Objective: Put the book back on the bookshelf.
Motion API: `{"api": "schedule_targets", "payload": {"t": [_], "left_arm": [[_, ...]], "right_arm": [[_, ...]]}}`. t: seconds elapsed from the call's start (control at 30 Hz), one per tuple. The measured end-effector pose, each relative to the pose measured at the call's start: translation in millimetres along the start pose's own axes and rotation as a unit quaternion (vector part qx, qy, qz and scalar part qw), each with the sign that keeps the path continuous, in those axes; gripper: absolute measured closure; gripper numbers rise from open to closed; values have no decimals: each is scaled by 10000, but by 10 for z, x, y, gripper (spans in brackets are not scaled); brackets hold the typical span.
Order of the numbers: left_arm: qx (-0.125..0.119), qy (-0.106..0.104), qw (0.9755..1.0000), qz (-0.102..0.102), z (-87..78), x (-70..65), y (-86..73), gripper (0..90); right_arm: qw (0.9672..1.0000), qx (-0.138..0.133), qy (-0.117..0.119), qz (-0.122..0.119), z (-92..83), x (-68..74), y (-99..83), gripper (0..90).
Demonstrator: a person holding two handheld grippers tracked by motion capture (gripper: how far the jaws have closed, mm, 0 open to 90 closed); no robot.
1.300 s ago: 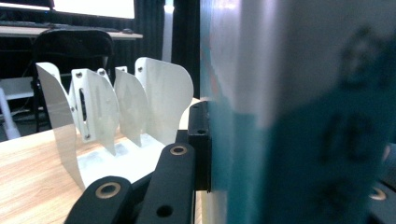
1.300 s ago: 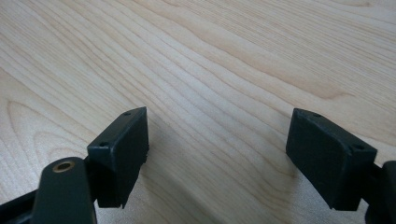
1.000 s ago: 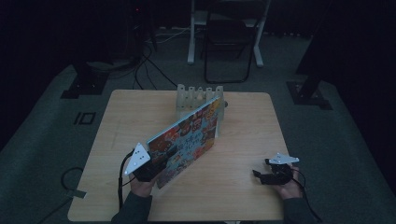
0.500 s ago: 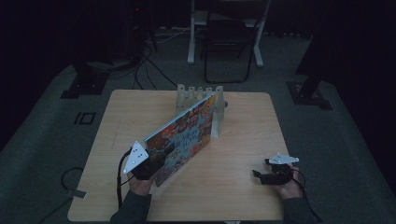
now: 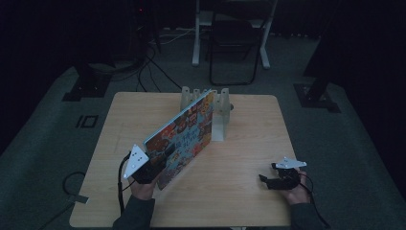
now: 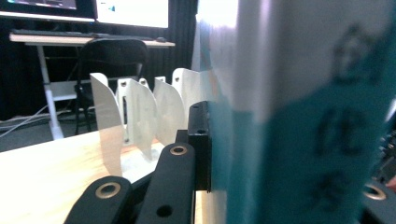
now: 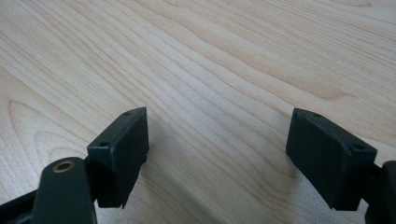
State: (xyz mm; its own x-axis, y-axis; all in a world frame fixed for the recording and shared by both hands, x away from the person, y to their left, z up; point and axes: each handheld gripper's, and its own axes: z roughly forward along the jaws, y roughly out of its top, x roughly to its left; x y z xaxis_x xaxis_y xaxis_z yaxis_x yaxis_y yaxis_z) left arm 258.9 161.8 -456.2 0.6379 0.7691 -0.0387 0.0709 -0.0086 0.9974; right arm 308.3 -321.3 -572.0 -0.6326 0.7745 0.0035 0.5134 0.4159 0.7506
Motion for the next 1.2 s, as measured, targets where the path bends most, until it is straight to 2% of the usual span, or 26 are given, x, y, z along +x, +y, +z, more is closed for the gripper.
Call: {"api": "schedule_targets", "payload": {"t": [0.43,0.9,1.2], "left_arm": [[-53,206,9998,-51,-31,33,16,810],[3,508,9987,63,-34,29,45,810],[-27,708,9975,43,-30,36,46,811]], "right_arm": [[10000,3,5,-3,0,-1,0,207],[10000,2,13,-2,0,-1,1,206],[10000,0,15,-11,1,-2,1,206]]}}
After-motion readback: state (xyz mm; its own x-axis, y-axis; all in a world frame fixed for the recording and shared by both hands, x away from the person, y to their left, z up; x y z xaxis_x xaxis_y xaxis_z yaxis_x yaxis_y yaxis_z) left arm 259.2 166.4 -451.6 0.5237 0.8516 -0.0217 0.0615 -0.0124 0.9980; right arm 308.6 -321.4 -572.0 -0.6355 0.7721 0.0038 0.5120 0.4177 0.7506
